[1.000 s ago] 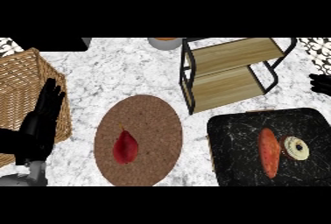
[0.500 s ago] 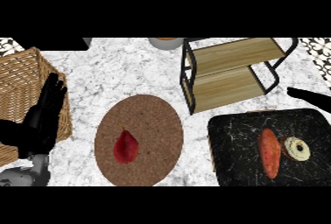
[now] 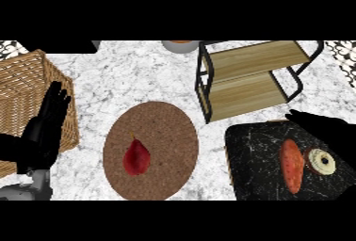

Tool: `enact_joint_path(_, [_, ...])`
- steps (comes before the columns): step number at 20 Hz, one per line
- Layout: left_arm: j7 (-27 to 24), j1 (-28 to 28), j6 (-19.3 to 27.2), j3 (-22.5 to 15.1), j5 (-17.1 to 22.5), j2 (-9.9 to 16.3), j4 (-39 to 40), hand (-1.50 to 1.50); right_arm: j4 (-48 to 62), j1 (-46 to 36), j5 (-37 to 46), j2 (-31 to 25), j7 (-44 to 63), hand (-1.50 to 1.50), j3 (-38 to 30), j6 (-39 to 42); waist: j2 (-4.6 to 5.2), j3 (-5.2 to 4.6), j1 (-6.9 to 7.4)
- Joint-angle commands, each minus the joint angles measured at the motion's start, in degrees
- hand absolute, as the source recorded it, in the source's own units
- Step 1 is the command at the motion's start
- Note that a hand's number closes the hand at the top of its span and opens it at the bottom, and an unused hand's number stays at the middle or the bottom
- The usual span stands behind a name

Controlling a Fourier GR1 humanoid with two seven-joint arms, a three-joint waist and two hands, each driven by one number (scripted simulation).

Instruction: Pick the sweet potato from the tray and place it in the tiered shelf

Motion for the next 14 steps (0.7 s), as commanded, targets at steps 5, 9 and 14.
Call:
enact_joint_path(5, [7.03,-4.51,1.41,-0.38,-3.59,-1.88,-1.18,0.0,2.33,3.92,13.34,3.69,-0.61,-1.5,1.93,-0.89,-0.03,0.04,-0.4])
enact_joint_path(9, [2.37,-3.64,-0.61,1.7,-4.36,-3.85,1.55,0.0,8.29,3.64,18.13,7.95,-7.08,-1.5,2.56,-1.67,0.03,0.03,-0.26])
enact_joint_path(14, [4.15,-1.11,-1.38,2.14,-5.62,-4.12,-2.0,0.0,14.07,1.12,23.48,13.48,-8.18,-1.5,4.88,-3.07,0.03,0.03,0.07])
